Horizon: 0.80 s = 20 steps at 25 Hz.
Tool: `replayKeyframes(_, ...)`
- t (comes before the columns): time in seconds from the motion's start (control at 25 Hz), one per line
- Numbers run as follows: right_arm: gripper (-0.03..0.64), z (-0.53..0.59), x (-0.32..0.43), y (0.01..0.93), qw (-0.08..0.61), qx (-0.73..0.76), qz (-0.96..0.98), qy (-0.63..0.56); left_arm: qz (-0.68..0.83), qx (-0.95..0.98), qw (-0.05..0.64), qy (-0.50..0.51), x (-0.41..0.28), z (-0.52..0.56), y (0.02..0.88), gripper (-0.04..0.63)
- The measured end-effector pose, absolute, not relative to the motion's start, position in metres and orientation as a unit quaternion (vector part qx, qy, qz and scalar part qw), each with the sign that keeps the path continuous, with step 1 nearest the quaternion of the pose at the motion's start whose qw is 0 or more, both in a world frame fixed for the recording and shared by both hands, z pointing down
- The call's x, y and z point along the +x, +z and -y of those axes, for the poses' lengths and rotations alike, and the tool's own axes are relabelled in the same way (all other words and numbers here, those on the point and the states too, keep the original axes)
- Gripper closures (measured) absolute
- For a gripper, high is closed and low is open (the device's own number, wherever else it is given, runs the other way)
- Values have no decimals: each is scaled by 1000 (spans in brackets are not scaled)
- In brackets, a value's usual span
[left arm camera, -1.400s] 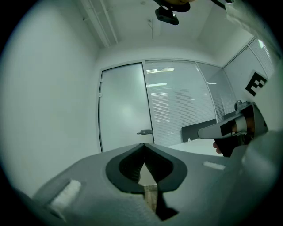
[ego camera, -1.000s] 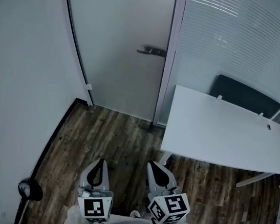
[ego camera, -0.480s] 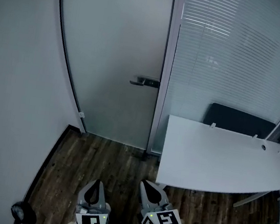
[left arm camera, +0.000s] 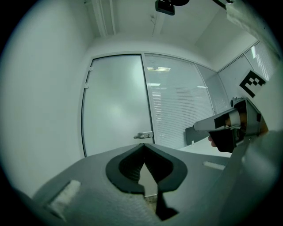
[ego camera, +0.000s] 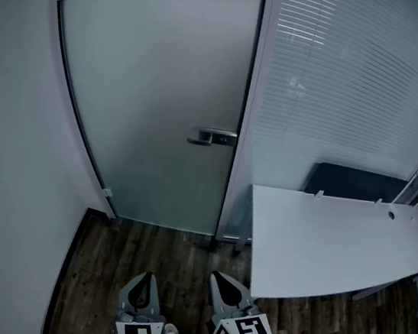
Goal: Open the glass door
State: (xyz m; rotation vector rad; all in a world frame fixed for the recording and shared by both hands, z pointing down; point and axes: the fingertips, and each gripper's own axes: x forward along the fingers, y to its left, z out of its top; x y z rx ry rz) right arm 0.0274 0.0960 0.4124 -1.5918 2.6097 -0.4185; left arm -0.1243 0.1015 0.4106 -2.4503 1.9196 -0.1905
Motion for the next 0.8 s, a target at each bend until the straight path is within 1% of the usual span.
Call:
replayKeyframes(0.36,615,-32,-36,410,21,-541,-831,-128,-593,-803,14,-56,-192,-25,414,590)
replayKeyframes(0.56,615,-16,-43,415,11,-559,-819,-129,-575,-817,-1,-52,-198,1,420,589)
replayKeyframes(0.8,615,8,-26,428,-2,-585,-799,-142,-553,-831,-9,-60,-187,36,446,590)
